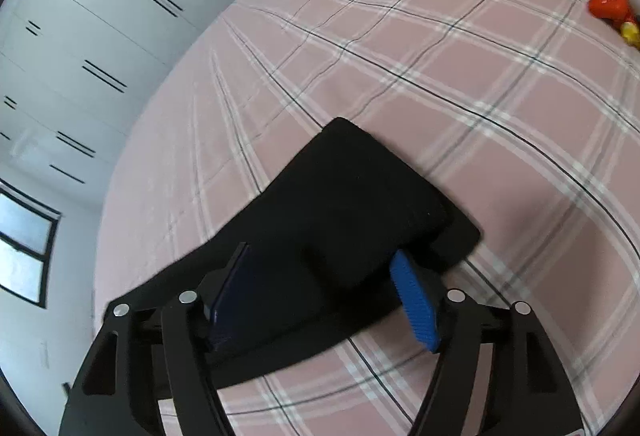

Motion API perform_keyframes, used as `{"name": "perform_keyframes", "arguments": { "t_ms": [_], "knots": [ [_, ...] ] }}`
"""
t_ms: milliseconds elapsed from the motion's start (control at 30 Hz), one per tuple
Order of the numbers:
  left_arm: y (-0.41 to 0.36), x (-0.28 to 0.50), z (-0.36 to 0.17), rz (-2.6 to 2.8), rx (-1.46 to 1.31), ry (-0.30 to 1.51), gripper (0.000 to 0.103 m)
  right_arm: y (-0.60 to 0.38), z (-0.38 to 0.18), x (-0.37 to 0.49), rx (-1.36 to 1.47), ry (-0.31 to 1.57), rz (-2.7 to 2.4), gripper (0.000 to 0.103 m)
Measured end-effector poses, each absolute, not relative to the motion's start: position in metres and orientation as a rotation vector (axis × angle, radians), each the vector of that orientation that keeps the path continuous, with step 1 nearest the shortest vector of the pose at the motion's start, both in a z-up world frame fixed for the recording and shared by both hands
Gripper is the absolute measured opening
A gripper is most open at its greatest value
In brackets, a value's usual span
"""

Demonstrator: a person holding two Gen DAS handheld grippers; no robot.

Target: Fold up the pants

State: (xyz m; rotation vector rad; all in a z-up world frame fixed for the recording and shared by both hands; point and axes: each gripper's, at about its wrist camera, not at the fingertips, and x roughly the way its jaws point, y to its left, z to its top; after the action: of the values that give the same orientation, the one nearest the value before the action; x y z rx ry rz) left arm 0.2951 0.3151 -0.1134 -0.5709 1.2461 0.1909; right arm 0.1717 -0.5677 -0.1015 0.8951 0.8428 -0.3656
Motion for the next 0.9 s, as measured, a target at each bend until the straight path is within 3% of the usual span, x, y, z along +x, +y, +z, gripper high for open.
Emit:
{"name": "perform_keyframes", "arguments": {
  "t_ms": [33,100,133,233,300,367,467,500,533,600,900],
  "knots": [
    [0.314,0.297,-0.117,0.199,-0.568,1.252,0.006,-0.571,-0.106,0.175,0.914,0.852,-0.354,0.054],
    [0.315,0.292,-0.117,0.212,-0.570,1.253,0.006,-0.574,-0.109,0.189,0.890,0.897,-0.342,0.007],
    [0.315,0.293,-0.115,0.216,-0.569,1.253,0.006,-0.573,-0.099,0.198,0.828,0.911,-0.354,0.007],
    [0.313,0.298,-0.098,0.209,-0.531,1.231,0.006,-0.564,-0.026,0.192,0.743,0.667,-0.275,0.005],
    [0.312,0.300,-0.091,0.194,-0.508,1.233,0.007,-0.557,0.003,0.177,0.652,0.602,-0.283,0.004],
    [0.309,0.305,-0.095,0.203,-0.466,1.250,0.007,-0.562,-0.023,0.177,0.578,0.726,-0.356,0.004],
    [0.306,0.308,-0.114,0.233,-0.430,1.288,0.007,-0.580,-0.112,0.176,0.672,1.029,-0.414,0.005],
    [0.305,0.308,-0.117,0.240,-0.431,1.291,0.007,-0.579,-0.122,0.168,0.680,1.013,-0.409,0.009],
    [0.304,0.306,-0.119,0.243,-0.426,1.288,0.009,-0.577,-0.118,0.162,0.680,0.970,-0.419,0.026],
    [0.302,0.304,-0.119,0.232,-0.407,1.268,0.010,-0.575,-0.109,0.150,0.717,0.934,-0.457,0.045],
    [0.298,0.308,-0.115,0.273,-0.362,1.239,0.009,-0.577,-0.082,0.101,0.708,0.876,-0.522,0.053]
  ]
}}
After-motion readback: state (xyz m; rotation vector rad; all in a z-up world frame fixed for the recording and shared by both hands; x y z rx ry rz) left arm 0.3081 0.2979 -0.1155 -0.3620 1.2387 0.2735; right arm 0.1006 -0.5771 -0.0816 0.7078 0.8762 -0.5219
